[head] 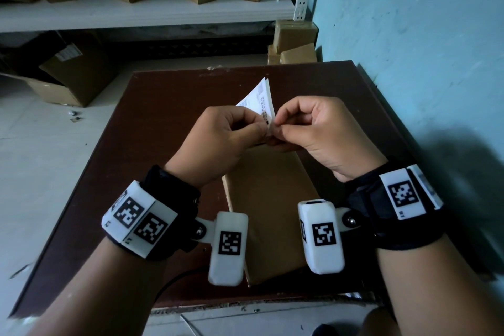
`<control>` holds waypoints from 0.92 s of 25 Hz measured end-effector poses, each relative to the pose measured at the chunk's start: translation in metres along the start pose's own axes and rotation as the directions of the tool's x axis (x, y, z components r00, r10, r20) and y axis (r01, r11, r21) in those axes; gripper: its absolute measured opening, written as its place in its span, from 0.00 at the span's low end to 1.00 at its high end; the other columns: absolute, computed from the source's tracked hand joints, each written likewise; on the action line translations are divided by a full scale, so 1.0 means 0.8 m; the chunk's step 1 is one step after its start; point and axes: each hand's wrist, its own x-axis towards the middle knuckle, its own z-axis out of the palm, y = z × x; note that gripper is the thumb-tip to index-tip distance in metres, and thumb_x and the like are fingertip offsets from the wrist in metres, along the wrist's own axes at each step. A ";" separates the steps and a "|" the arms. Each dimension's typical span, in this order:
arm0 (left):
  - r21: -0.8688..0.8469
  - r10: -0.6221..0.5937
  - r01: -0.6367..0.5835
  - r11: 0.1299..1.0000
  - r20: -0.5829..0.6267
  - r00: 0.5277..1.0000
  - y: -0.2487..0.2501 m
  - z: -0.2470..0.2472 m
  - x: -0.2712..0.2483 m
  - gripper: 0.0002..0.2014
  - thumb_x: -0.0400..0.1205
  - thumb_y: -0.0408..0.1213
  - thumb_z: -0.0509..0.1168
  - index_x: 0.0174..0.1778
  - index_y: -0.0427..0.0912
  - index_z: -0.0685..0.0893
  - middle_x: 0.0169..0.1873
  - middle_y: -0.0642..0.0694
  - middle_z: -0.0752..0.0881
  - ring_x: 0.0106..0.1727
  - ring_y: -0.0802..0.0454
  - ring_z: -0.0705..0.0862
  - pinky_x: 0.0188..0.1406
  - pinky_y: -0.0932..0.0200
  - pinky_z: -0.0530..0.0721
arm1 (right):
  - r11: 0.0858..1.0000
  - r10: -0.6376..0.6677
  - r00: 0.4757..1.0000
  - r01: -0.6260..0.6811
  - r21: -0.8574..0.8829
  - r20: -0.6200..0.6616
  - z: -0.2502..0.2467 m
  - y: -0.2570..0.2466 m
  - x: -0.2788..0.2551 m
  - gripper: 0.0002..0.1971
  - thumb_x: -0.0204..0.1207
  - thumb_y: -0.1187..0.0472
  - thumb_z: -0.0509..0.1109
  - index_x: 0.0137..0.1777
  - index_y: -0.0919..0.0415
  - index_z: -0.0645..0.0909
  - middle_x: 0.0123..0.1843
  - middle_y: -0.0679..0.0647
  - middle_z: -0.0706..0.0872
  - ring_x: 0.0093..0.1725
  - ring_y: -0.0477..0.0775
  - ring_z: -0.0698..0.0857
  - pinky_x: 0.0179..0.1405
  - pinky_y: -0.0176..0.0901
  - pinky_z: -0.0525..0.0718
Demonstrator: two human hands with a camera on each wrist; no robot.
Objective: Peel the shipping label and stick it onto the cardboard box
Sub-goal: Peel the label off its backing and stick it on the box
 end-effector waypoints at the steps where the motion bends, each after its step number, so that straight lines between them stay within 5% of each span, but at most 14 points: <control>1: -0.002 0.004 -0.004 1.000 -0.010 1.000 0.000 0.001 0.000 0.07 0.83 0.35 0.69 0.41 0.40 0.90 0.31 0.52 0.88 0.32 0.64 0.83 0.32 0.70 0.80 | 1.000 0.011 1.000 -0.011 0.004 0.007 0.000 0.000 0.000 0.06 0.73 0.75 0.76 0.45 0.65 0.87 0.42 0.65 0.92 0.42 0.60 0.94 0.41 0.48 0.93; 7: -0.005 0.028 -0.028 1.000 -0.025 0.999 0.001 0.002 -0.001 0.07 0.84 0.35 0.69 0.42 0.42 0.90 0.32 0.53 0.89 0.32 0.66 0.84 0.32 0.72 0.80 | 0.999 0.029 0.999 -0.029 -0.019 0.043 -0.002 0.001 0.000 0.05 0.75 0.69 0.77 0.49 0.64 0.89 0.40 0.57 0.94 0.41 0.52 0.94 0.42 0.42 0.92; 23: 0.019 0.059 -0.059 0.998 -0.032 0.998 -0.001 0.005 -0.001 0.06 0.83 0.35 0.70 0.41 0.42 0.90 0.33 0.52 0.90 0.33 0.66 0.85 0.33 0.72 0.80 | 0.997 0.072 0.995 -0.070 -0.022 0.068 0.000 0.003 0.002 0.04 0.80 0.71 0.71 0.45 0.67 0.88 0.41 0.60 0.93 0.42 0.53 0.93 0.42 0.41 0.92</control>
